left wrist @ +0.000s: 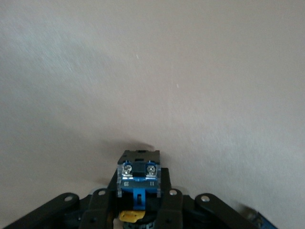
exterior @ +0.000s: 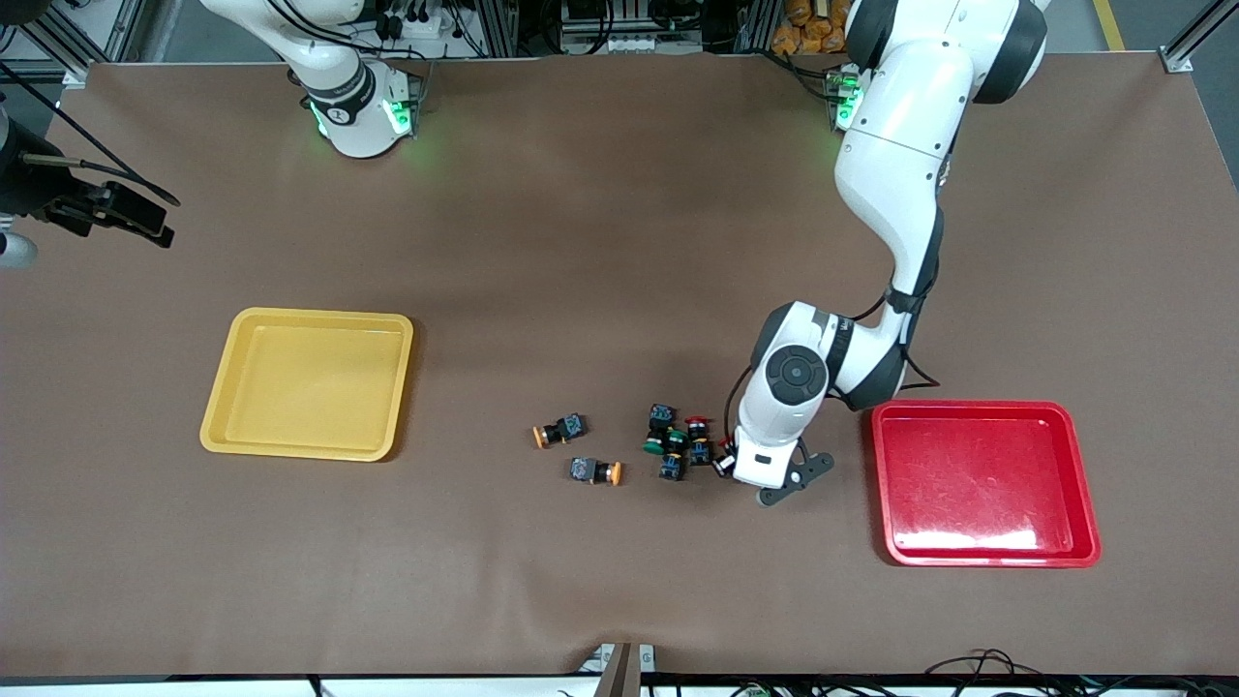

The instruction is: Place red and yellow buttons in trays

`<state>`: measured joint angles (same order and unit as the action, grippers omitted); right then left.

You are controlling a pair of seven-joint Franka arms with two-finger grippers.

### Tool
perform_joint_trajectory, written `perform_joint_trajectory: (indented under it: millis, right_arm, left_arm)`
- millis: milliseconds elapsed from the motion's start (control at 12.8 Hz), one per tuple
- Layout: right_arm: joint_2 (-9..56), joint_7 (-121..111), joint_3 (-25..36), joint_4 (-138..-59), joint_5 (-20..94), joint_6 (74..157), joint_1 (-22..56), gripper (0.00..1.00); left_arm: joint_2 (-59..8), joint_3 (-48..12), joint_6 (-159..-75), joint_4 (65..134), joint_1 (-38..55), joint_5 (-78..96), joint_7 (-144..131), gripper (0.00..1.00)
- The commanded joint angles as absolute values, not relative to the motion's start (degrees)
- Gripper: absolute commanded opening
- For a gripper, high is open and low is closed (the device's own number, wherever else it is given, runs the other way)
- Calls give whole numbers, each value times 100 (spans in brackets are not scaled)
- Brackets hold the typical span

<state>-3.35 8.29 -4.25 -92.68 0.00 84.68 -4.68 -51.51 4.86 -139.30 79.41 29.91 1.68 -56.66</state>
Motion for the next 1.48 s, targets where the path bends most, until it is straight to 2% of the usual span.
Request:
perform_joint_trajectory:
  millis: [0,156,469,625,703,1016,1172,1406]
  right_arm:
    - [-448,800,-413,-9360,44,8464,-483,100]
    - [-248,835,-404,-9273,35,8473,-466,100]
    - [1060,765,-378,-8826,-114,8508,-589,100]
    - [1457,852,-387,-8701,-167,8656,-563,100]
    - [1624,957,-387,-8727,-132,8962,-493,100]
    - [2371,4175,-422,-8728,630,10016,-28,100]
    - [2644,5286,-422,-8719,1140,10527,218,100]
    - [2961,7095,-422,-8684,1327,11362,719,100]
  left_arm:
    - [-4975,737,-13878,7919,3024,10,-5626,0]
    - [-4861,791,-13800,7919,2849,-44,-5355,0]
    - [-4483,791,-12931,7910,2094,-53,-3775,0]
    - [-4482,800,-12675,7928,1690,-53,-2721,0]
    - [-4491,800,-12648,7945,1487,-53,-2237,0]
    - [-4588,791,-12630,7972,661,-53,-408,0]
    - [-4666,791,-12656,7963,397,-53,155,0]
    - [-4833,791,-12866,7945,150,-70,657,0]
